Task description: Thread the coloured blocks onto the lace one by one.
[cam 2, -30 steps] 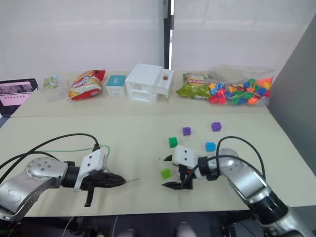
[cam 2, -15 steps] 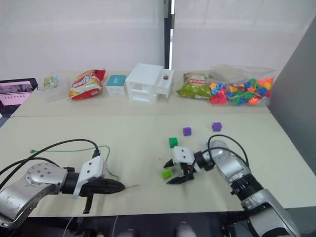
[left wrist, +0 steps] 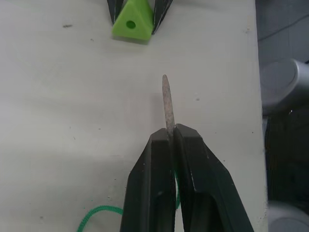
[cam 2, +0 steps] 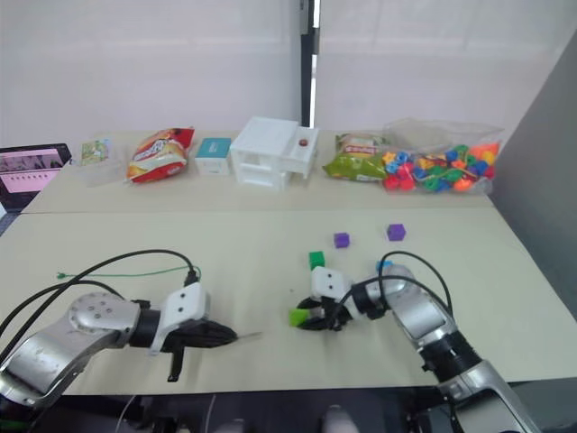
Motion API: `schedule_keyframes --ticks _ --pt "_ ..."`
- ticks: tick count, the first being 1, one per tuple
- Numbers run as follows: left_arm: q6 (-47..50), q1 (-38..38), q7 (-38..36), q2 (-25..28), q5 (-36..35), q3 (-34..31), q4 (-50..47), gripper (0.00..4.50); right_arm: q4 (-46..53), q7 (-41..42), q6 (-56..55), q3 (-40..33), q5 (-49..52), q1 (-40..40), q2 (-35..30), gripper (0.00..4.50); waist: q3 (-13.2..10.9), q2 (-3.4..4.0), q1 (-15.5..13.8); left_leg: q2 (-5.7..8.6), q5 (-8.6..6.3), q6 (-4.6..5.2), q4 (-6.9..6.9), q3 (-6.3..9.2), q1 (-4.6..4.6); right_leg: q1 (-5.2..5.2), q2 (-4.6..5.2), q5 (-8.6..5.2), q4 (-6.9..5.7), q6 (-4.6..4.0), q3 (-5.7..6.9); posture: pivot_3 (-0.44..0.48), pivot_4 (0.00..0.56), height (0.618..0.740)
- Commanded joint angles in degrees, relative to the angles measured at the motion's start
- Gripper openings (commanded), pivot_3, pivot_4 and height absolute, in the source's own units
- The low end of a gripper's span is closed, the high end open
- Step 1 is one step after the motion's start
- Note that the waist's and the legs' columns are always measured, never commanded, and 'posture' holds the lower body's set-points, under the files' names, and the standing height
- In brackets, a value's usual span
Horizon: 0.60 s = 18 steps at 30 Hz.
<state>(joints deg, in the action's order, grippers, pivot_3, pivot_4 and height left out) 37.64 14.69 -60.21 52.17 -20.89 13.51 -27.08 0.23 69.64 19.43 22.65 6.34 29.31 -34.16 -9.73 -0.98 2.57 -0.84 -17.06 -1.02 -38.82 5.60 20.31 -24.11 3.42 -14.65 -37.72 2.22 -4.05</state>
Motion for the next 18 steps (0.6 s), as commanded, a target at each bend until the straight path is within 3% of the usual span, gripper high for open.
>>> schedule_keyframes --ticks 1,7,18 --pt "2.4 4.2 -0.4 -1.5 1.2 2.9 1.5 0.0 3.4 -1.6 3.5 1.6 -2.1 -0.8 -0.4 1.31 0.0 0.0 0.1 -0.01 0.0 0.0 0.0 0.0 0.0 0.0 -0.01 0.0 0.0 0.0 0.0 0.0 0.15 0.74" --pt "5.4 12.5 -1.5 -4.6 2.7 7.9 4.7 0.0 6.8 -0.4 5.4 3.7 -3.4 -1.5 -2.2 1.31 0.0 -0.02 -0.1 0.0 0.0 0.0 -0.04 0.01 0.0 0.03 -0.01 0.0 0.0 0.0 0.01 0.0 0.15 0.74" --pt "8.5 17.5 -2.9 -6.6 2.5 9.9 4.6 0.0 8.2 -0.8 6.6 4.7 -4.1 -1.0 -1.9 1.31 0.0 -0.03 0.0 0.0 0.0 0.0 -0.04 0.03 0.0 0.04 -0.01 0.0 0.02 0.0 0.01 0.0 0.15 0.74"
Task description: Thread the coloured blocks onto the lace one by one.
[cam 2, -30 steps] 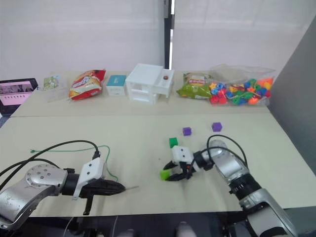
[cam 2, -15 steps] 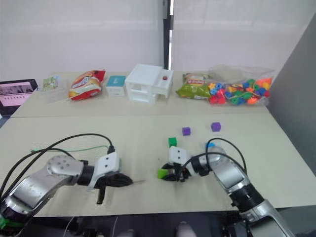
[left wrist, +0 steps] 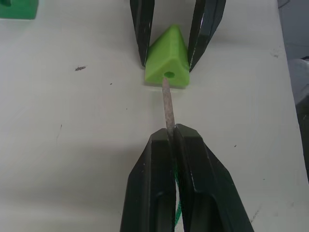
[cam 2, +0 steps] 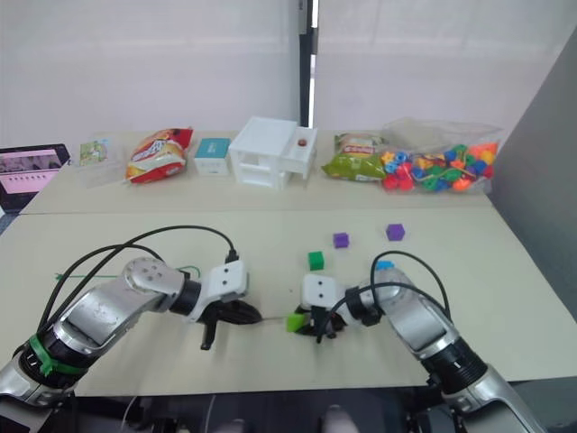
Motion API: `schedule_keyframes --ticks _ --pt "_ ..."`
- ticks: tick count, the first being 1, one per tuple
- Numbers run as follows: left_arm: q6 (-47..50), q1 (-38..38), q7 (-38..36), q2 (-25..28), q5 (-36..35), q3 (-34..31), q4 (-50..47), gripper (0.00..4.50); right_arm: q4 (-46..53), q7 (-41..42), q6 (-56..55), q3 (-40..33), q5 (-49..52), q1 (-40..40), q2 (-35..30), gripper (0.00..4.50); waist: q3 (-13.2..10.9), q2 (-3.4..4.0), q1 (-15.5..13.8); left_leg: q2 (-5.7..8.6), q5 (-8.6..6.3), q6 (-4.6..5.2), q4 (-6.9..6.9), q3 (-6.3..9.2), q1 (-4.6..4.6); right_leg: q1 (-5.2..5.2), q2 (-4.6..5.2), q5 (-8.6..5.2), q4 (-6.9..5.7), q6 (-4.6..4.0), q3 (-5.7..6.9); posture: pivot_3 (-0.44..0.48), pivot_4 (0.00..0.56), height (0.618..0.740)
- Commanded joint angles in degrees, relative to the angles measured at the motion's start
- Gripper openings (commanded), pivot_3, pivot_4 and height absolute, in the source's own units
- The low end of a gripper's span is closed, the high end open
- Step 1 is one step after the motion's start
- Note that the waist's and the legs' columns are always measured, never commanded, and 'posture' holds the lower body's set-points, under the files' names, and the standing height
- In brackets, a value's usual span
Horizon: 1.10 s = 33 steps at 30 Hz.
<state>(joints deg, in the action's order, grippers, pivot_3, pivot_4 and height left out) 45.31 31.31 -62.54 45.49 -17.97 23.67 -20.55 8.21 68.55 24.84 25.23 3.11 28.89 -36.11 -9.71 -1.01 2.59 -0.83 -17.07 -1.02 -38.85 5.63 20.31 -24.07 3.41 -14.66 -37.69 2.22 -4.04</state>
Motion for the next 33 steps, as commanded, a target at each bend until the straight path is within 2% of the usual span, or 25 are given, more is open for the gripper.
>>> schedule_keyframes --ticks 1,14,28,33 --pt "1.0 0.9 -0.9 0.3 -0.3 0.0 -2.1 0.0 0.2 0.3 1.3 2.1 -1.0 -0.5 0.0 1.31 0.0 0.0 0.0 0.0 0.0 0.0 0.0 0.0 -0.01 0.0 0.0 0.0 0.0 0.0 0.0 0.0 0.15 0.74" --pt "1.9 2.5 -0.5 -2.6 0.8 1.7 -2.0 0.0 2.5 0.6 3.6 3.0 -1.1 -0.1 -0.4 1.31 0.0 -0.01 -0.3 0.02 0.0 0.0 -0.05 0.01 0.0 0.05 0.02 0.0 0.01 0.0 0.0 0.0 0.15 0.74" --pt "-0.7 3.5 1.4 -10.0 2.7 4.2 3.0 0.0 6.4 -0.9 7.9 3.4 -0.9 -0.3 0.0 1.31 0.0 -0.02 -0.2 0.03 0.0 0.0 -0.08 0.02 0.0 0.07 0.02 0.0 0.01 0.0 0.0 0.0 0.15 0.74" --pt "-5.5 0.2 0.7 -7.9 5.9 5.1 6.2 0.0 6.9 -1.7 8.7 3.0 -0.7 -0.6 0.0 1.31 0.1 -0.03 -0.2 0.03 0.0 0.0 -0.09 0.03 -0.1 0.18 0.02 0.0 0.03 0.0 0.0 0.0 0.15 0.74"
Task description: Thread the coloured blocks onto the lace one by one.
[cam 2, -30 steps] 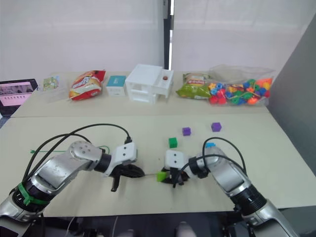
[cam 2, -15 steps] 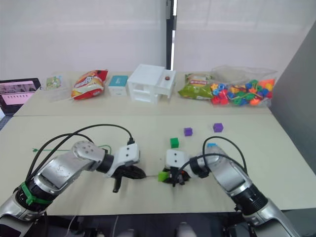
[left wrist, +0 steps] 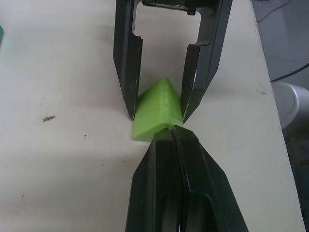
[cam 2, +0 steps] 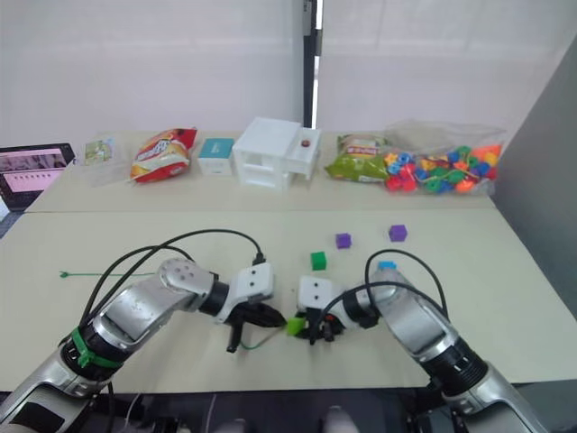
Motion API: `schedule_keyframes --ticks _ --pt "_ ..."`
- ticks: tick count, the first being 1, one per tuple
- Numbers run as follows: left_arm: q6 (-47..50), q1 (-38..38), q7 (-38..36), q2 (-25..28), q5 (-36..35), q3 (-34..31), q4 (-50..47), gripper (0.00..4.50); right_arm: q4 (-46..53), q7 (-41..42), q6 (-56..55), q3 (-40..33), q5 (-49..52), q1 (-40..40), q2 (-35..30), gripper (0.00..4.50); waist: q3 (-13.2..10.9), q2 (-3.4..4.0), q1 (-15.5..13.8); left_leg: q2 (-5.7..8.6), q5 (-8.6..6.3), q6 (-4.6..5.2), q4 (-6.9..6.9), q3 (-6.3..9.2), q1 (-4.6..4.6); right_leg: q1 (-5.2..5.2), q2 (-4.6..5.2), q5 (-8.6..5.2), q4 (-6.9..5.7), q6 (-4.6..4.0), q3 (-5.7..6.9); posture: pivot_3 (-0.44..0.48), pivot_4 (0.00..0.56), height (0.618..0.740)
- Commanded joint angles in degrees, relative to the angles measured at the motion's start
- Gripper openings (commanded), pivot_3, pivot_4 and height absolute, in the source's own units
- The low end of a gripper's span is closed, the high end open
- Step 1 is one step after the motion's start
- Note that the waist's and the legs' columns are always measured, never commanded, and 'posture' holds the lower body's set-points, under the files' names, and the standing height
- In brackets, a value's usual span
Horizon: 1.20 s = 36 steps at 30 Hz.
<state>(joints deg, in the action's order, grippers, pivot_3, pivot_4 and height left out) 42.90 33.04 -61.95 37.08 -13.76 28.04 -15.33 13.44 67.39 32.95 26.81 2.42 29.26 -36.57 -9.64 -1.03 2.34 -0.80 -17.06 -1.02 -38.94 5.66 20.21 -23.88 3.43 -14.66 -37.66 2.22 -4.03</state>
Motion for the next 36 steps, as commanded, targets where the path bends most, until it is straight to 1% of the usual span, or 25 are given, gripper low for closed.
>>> schedule_keyframes --ticks 1,4,6,7,9,14,17,19,20,22,23,26,28,30,33,36 --pt "-3.5 -1.9 0.3 0.3 1.5 -0.2 1.3 0.0 1.8 -0.7 0.7 1.3 0.0 -1.1 0.4 1.31 0.0 -0.01 0.1 -0.01 0.0 0.0 0.0 0.0 0.05 -0.07 -0.01 0.0 0.0 0.0 0.0 0.0 0.15 0.74" --pt "-4.6 -2.3 1.1 -0.7 1.0 -2.1 2.1 0.0 2.0 -0.9 0.9 1.1 0.2 -1.3 0.2 1.31 0.0 -0.01 0.1 -0.01 0.0 0.0 0.01 0.02 0.07 -0.14 -0.01 0.0 -0.08 0.0 0.0 0.0 0.15 0.74" --pt "-5.4 -2.5 2.9 -2.6 -0.3 -4.7 2.5 0.0 2.0 -1.2 0.9 1.2 0.2 -1.5 0.1 1.31 0.0 -0.01 0.1 -0.01 0.0 0.0 0.01 0.01 0.07 -0.13 -0.01 0.0 -0.07 0.0 0.0 0.0 0.15 0.74" --pt "-5.2 -2.7 3.2 -3.0 -0.9 -5.8 2.4 0.52 2.2 -1.3 1.0 1.3 0.2 -1.7 0.2 1.31 0.0 -0.01 0.1 0.0 0.0 0.0 0.01 0.01 0.07 -0.13 -0.01 0.0 -0.07 0.0 0.0 0.0 0.15 0.74" --pt "-4.6 -3.2 2.3 -2.6 -1.8 -7.0 1.6 1.1 2.5 -1.5 1.2 1.4 0.2 -1.9 0.3 1.31 0.0 -0.01 0.1 -0.01 0.0 0.0 0.0 0.03 0.08 -0.13 -0.01 0.0 -0.06 0.0 0.01 0.0 0.15 0.74" --pt "-1.5 -3.0 1.2 -0.2 -4.6 -11.0 -0.2 2.78 2.7 -1.8 1.4 1.5 0.3 -2.3 0.2 1.31 0.0 -0.01 0.2 -0.01 0.0 0.0 0.02 0.03 0.08 -0.15 -0.01 0.0 -0.08 0.0 0.01 0.0 0.15 0.74" --pt "-0.2 -5.2 1.5 1.8 -6.2 -13.1 -2.5 3.75 2.6 -2.1 1.5 1.4 0.2 -2.4 0.1 1.31 0.0 -0.01 0.3 -0.01 0.0 0.0 0.03 0.03 0.07 -0.16 -0.01 0.0 -0.08 0.0 0.01 0.0 0.15 0.74" --pt "0.0 -8.5 2.3 3.1 -7.1 -14.9 -5.5 4.4 3.0 -2.2 1.7 1.2 0.3 -2.5 -0.1 1.31 0.0 -0.01 0.4 -0.02 0.0 0.0 0.04 0.03 0.07 -0.16 -0.01 0.0 -0.08 0.0 0.01 0.0 0.15 0.74" --pt "-0.2 -10.4 3.1 3.9 -6.9 -15.7 -7.1 4.47 3.2 -2.3 1.9 1.2 0.4 -2.5 -0.1 1.31 0.0 -0.01 0.3 -0.02 0.0 0.0 0.05 0.02 0.07 -0.17 -0.01 0.0 -0.06 0.0 0.0 0.0 0.15 0.74" --pt "-0.9 -15.2 5.7 4.6 -6.1 -17.0 -10.3 4.47 3.5 -2.3 2.3 1.1 0.6 -2.6 -0.2 1.31 0.0 -0.01 0.2 -0.02 0.0 0.0 0.06 0.03 0.08 -0.17 0.0 0.0 -0.05 0.0 0.0 0.0 0.15 0.74" --pt "-1.5 -17.9 6.9 4.6 -6.0 -17.7 -12.1 4.47 3.8 -2.4 2.5 1.0 0.7 -2.7 -0.2 1.31 0.0 0.0 0.3 -0.02 0.0 0.0 0.05 0.03 0.08 -0.17 0.0 0.0 -0.05 0.0 0.0 0.0 0.15 0.74" --pt "-1.5 -22.0 9.6 3.7 -6.4 -18.7 -14.8 4.47 4.4 -2.5 3.1 1.0 1.1 -2.8 -0.3 1.31 0.0 -0.01 0.2 -0.03 0.0 0.0 0.08 0.03 0.07 -0.18 0.01 0.0 -0.04 0.0 0.0 0.0 0.15 0.74" --pt "-3.8 -24.9 12.2 3.6 -3.0 -16.2 -15.6 4.47 4.7 -2.6 3.5 1.1 1.2 -2.8 -0.2 1.31 0.0 -0.01 0.1 -0.03 0.0 0.0 0.07 0.04 0.08 -0.16 0.01 0.0 -0.03 0.0 0.0 0.0 0.15 0.74" --pt "-3.9 -26.7 14.5 2.1 -2.2 -14.9 -15.8 4.47 4.8 -2.6 4.0 1.1 1.3 -2.6 -0.1 1.31 0.0 -0.01 0.0 -0.02 0.0 0.0 0.07 0.03 0.06 -0.12 0.01 0.0 0.0 0.0 0.0 0.0 0.15 0.74" --pt "-3.6 -27.2 16.8 -0.2 -1.5 -13.5 -15.0 4.47 4.9 -2.5 4.6 1.2 1.4 -2.2 -0.2 1.31 0.0 -0.01 -0.1 -0.02 0.0 0.0 0.07 0.03 0.05 -0.09 0.02 0.0 0.02 0.0 0.01 0.0 0.15 0.74" --pt "-4.9 -27.6 17.9 0.0 1.5 -10.7 -13.6 4.47 5.3 -2.1 4.9 1.2 1.5 -2.2 -0.8 1.31 0.0 0.01 -0.2 -0.02 0.0 0.0 0.07 0.02 0.04 -0.07 0.02 0.0 0.03 0.0 0.01 0.0 0.15 0.74"
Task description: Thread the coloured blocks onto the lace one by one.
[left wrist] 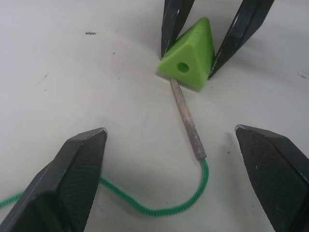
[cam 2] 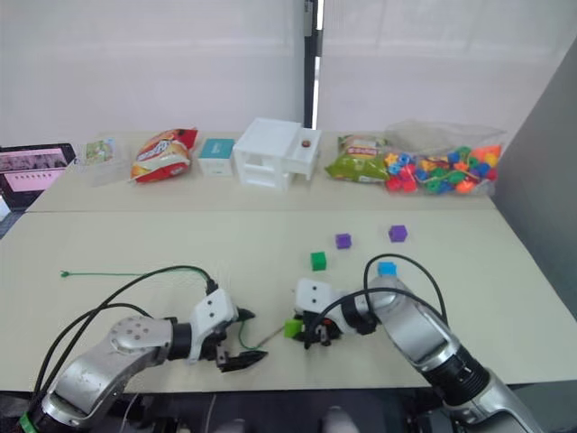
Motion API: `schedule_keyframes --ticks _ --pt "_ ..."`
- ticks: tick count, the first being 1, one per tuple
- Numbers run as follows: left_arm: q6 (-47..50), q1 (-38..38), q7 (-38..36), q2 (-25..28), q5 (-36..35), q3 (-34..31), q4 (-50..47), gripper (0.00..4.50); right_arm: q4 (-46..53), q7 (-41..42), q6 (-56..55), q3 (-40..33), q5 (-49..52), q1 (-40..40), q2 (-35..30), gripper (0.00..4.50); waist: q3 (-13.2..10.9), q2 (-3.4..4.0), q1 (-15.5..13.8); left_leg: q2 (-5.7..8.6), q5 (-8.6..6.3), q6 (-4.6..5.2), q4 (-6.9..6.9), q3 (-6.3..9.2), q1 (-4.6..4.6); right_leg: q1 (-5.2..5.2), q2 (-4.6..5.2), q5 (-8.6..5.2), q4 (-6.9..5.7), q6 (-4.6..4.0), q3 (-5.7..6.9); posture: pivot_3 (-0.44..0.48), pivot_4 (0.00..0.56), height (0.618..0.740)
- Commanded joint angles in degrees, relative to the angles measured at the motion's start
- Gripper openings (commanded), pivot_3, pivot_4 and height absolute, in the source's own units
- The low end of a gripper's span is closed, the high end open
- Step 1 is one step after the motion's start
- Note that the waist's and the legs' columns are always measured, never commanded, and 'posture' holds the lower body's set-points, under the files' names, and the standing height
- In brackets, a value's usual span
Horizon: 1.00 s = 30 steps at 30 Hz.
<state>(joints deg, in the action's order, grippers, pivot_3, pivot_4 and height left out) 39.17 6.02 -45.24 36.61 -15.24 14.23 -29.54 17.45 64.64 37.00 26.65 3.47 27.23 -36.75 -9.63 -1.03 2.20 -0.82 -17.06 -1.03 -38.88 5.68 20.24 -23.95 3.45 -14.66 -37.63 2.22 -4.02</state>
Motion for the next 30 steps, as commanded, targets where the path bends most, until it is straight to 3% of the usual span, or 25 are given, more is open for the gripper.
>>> schedule_keyframes --ticks 1,3,15,20,30 --pt "-0.8 -0.8 1.4 0.5 3.3 3.7 0.9 4.47 1.4 0.8 1.0 1.3 0.5 -0.1 -0.8 1.31 0.0 0.03 0.0 0.0 0.0 0.0 0.0 0.0 0.0 0.0 0.0 0.0 0.0 0.0 0.0 0.0 0.15 0.74" --pt "-0.8 -1.0 1.6 0.6 3.9 4.3 1.4 4.21 1.5 0.9 1.0 1.3 0.5 -0.1 -1.1 1.31 0.0 0.04 -0.1 0.01 0.0 0.0 0.0 0.0 -0.01 0.02 0.01 0.0 0.01 0.0 0.0 0.0 0.15 0.74" --pt "-5.0 0.6 -2.0 3.0 4.5 4.4 4.4 0.38 0.2 -0.4 0.8 1.3 0.2 1.8 -0.2 1.31 0.1 0.03 0.0 0.0 0.0 0.0 0.03 0.0 -0.02 0.01 0.0 0.0 0.02 0.0 0.01 0.0 0.15 0.74" --pt "-5.6 4.5 -5.5 3.4 1.1 0.9 5.6 0.38 -0.5 -1.1 0.5 1.4 0.0 2.1 0.3 1.31 0.1 0.02 0.0 0.0 0.0 0.0 0.02 0.0 -0.01 0.0 0.0 0.0 0.03 0.0 0.02 0.0 0.15 0.74" --pt "4.0 18.9 -19.2 12.2 -6.7 0.8 5.0 0.38 -1.9 -2.5 -0.4 2.1 -0.9 2.7 1.7 1.31 0.0 0.0 0.4 -0.01 0.0 0.0 0.02 0.0 0.05 -0.09 -0.04 0.0 -0.03 0.0 0.02 0.0 0.15 0.74"
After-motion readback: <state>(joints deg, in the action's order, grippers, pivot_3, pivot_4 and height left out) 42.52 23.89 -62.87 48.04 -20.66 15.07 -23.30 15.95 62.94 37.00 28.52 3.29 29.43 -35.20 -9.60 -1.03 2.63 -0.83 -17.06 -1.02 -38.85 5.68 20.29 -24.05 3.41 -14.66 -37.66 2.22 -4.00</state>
